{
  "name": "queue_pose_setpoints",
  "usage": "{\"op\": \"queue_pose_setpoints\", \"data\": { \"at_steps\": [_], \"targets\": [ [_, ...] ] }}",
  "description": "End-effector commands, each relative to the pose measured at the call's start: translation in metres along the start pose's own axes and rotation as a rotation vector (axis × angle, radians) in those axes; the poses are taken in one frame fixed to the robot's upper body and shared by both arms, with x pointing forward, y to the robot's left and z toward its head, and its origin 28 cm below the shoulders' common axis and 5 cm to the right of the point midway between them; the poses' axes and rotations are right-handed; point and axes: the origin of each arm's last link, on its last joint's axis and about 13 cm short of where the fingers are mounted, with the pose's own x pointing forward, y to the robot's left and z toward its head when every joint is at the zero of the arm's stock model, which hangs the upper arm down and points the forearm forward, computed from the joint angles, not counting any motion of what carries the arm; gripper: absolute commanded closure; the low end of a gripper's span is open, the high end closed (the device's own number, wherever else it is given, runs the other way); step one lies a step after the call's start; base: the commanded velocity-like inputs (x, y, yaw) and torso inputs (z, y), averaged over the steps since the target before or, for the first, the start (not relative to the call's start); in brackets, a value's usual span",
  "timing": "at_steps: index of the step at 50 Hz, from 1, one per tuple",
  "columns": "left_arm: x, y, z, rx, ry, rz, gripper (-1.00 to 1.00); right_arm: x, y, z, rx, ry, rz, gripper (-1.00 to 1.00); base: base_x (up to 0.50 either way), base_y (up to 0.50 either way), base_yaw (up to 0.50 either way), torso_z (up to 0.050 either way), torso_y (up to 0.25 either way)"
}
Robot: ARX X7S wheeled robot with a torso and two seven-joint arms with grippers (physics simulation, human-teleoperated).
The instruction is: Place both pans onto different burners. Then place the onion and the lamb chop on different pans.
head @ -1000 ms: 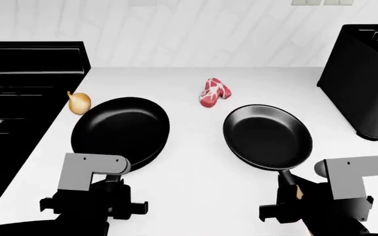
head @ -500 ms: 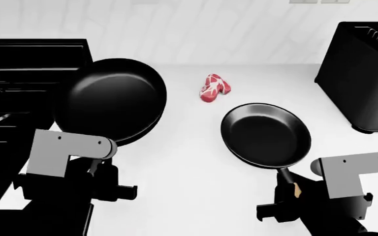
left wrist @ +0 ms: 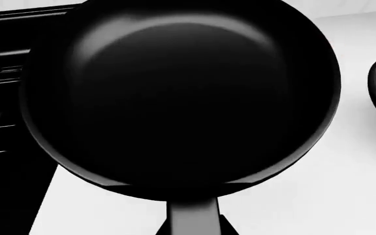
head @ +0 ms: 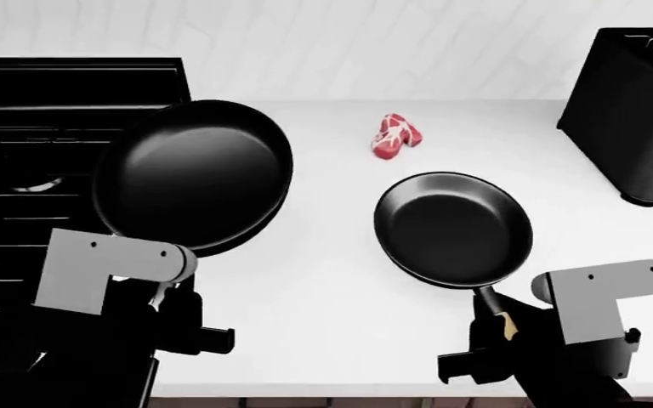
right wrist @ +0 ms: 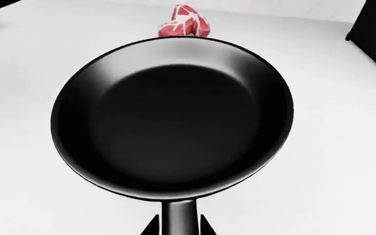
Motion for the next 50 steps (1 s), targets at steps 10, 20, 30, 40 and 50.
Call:
{"op": "queue_pose_setpoints", "data": {
  "at_steps": [10,20,30,40,50],
  "targets": [
    [0.0027,0.0079,0.0063,-0.026,-0.066,0.097,1.00,-0.0010,-0.0029,0.0186,0.011,-0.165,-0.022,1.00,0.00,0.50,0.00,0.002,0.007],
    [0.0027,0.0085,0.0056,-0.027,-0.064,0.095,1.00,-0.0010,-0.0024,0.0185,0.007,-0.163,-0.024,1.00,0.00,0.50,0.00,0.003,0.007],
    [0.0032,0.0076,0.0052,-0.024,-0.060,0.083,1.00,-0.0008,-0.0012,0.0194,0.004,-0.163,-0.022,1.00,0.00,0.50,0.00,0.002,0.006],
    [0.0019,0.0074,0.0051,-0.034,-0.061,0.081,1.00,-0.0011,-0.0008,0.0192,0.003,-0.161,-0.015,1.00,0.00,0.50,0.00,0.003,0.007],
    [0.0031,0.0074,0.0022,-0.032,-0.053,0.078,1.00,0.0005,-0.0009,0.0185,0.010,-0.161,-0.018,1.00,0.00,0.50,0.00,0.002,0.007]
  ]
}}
